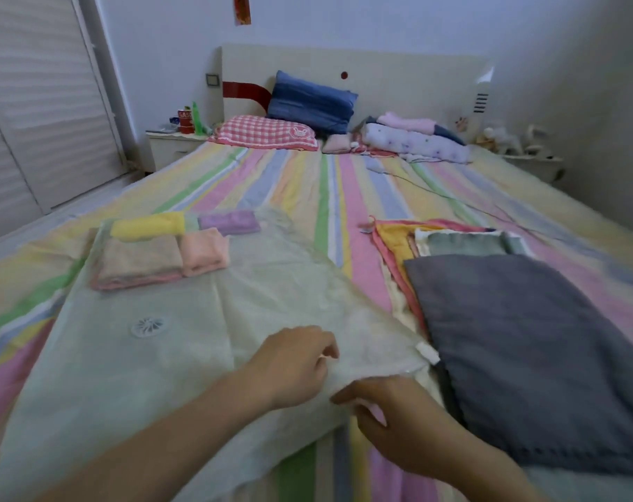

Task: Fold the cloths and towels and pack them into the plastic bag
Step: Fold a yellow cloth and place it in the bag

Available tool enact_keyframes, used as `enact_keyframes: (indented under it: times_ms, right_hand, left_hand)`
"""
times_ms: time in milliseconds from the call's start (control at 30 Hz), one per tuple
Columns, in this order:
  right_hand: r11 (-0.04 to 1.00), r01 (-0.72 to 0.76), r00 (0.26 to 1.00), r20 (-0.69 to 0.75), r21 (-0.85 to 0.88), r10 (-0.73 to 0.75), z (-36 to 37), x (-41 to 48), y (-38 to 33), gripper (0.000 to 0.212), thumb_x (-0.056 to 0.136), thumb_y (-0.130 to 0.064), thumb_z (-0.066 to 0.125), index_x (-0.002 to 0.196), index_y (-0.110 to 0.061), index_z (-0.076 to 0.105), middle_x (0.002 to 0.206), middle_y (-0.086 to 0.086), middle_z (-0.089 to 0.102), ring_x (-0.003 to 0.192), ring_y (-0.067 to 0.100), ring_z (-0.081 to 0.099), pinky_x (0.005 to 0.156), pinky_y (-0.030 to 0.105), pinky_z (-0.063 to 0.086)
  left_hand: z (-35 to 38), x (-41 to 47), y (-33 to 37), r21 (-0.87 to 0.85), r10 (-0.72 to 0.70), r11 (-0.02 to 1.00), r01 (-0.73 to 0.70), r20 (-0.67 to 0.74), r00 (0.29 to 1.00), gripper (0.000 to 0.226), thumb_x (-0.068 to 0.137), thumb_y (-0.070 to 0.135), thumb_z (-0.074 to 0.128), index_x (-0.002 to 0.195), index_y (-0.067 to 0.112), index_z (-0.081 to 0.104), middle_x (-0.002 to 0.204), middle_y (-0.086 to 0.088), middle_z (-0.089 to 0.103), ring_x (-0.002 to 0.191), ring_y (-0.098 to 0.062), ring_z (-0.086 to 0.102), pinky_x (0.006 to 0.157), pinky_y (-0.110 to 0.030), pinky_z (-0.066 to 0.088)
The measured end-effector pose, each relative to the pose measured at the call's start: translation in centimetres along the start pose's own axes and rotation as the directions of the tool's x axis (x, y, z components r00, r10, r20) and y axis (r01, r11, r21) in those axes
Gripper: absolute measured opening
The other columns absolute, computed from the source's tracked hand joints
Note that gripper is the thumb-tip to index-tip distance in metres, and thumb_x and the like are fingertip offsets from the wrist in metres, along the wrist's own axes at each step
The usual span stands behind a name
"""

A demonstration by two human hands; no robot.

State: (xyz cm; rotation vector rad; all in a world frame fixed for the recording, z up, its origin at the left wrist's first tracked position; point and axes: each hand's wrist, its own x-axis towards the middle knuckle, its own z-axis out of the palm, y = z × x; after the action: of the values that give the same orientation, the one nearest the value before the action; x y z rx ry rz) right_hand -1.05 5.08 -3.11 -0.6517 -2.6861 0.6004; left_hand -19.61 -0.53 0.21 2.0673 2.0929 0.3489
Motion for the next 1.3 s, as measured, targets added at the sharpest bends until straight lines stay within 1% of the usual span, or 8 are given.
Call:
enact_keyframes:
  times_ms: [200,367,533,800,900,1000,1133,1300]
  right_hand:
    - [0.952,-0.211,0.954,-0.258,-0.221,0.151,-5.9,-6.2,3.8,0.010,0.083,-0.030,0.064,0.092,-0.035,0.063,0.085,-0.023,0.057,0.089,-0.002,0.053,0.061,0.016,0.039]
    - [0.840,-0.328,0.937,-0.037,-0.431,0.347,-8.8,-9.5,7.0,0.043,0.075,-0.064,0.065,0.104,-0.035,0.053,0.105,-0.016,0.048,0.101,0.007,0.040,0.076,0.020,0.035]
    - [0.873,-0.309,0.939,0.026,-0.377,0.343,-9.3,-11.0,7.8,0.034,0.078,-0.053,0.068,0.106,-0.037,0.056,0.105,-0.018,0.050,0.101,0.006,0.044,0.083,0.024,0.042]
    - [0.843,-0.485,0.851,-0.347,-0.234,0.393,-9.5,-10.3,8.7,0.027,0.093,-0.050,0.049,0.085,-0.029,0.064,0.068,-0.007,0.064,0.063,0.011,0.058,0.056,0.036,0.049]
    - [0.874,-0.444,0.828,-0.462,-0.197,0.317,-9.6,-9.9,8.4,0.027,0.090,-0.053,0.048,0.083,-0.030,0.060,0.064,-0.009,0.060,0.057,0.012,0.054,0.050,0.037,0.046]
    - [0.875,-0.416,0.836,-0.483,-0.247,0.261,-9.9,-10.1,8.2,0.021,0.085,-0.052,0.062,0.089,-0.032,0.056,0.071,-0.013,0.058,0.062,0.011,0.052,0.047,0.028,0.038]
    - [0.759,-0.537,0.780,-0.559,-0.368,0.281,-10.2,-10.8,9.9,0.020,0.080,-0.027,0.073,0.096,-0.028,0.061,0.084,-0.005,0.068,0.079,0.024,0.064,0.049,0.025,0.029]
    - [0.661,-0.700,0.668,-0.578,-0.272,0.469,-11.0,-10.4,10.8,0.007,0.091,-0.030,0.056,0.097,-0.031,0.062,0.089,0.000,0.069,0.084,0.028,0.063,0.057,0.031,0.036]
  left_hand:
    - [3.6,3.4,8.1,-0.099,0.168,0.983,-0.157,0.124,0.978,0.027,0.089,0.023,0.051,0.110,0.030,0.065,0.113,0.009,0.067,0.100,-0.016,0.062,0.086,-0.032,0.049]
    - [6.3,4.5,10.7,-0.122,0.248,0.962,-0.244,0.016,0.969,0.020,0.082,0.027,0.056,0.101,0.027,0.063,0.103,0.004,0.066,0.094,-0.020,0.062,0.080,-0.037,0.050]
    - [7.7,5.4,12.1,-0.132,0.304,0.944,-0.303,-0.012,0.953,0.032,0.076,0.030,0.064,0.106,0.029,0.055,0.106,0.004,0.058,0.094,-0.019,0.059,0.079,-0.039,0.049]
    - [7.8,6.7,12.6,-0.320,0.285,0.897,-0.306,-0.111,0.952,0.039,0.078,0.042,0.071,0.114,0.028,0.064,0.120,0.014,0.057,0.092,-0.001,0.055,0.081,-0.030,0.051]
    - [6.9,7.4,13.4,-0.639,0.160,0.741,-0.208,-0.132,0.978,0.018,0.088,0.029,0.068,0.099,0.015,0.073,0.090,0.004,0.071,0.070,-0.003,0.065,0.066,-0.025,0.054]
    - [5.5,7.8,13.7,-0.885,0.058,0.461,-0.061,-0.038,0.998,0.018,0.095,0.015,0.059,0.099,0.001,0.070,0.089,-0.008,0.072,0.079,-0.012,0.071,0.072,-0.024,0.057]
    - [2.9,8.3,12.8,-0.983,-0.029,0.180,0.031,0.027,0.999,0.021,0.096,0.010,0.054,0.109,0.000,0.067,0.109,-0.016,0.069,0.102,-0.021,0.066,0.098,-0.031,0.051]
    - [-1.9,8.8,9.1,-0.997,-0.243,0.015,-0.072,-0.074,0.967,0.017,0.093,0.003,0.052,0.083,0.006,0.066,0.081,-0.007,0.070,0.084,-0.016,0.064,0.094,-0.031,0.051]
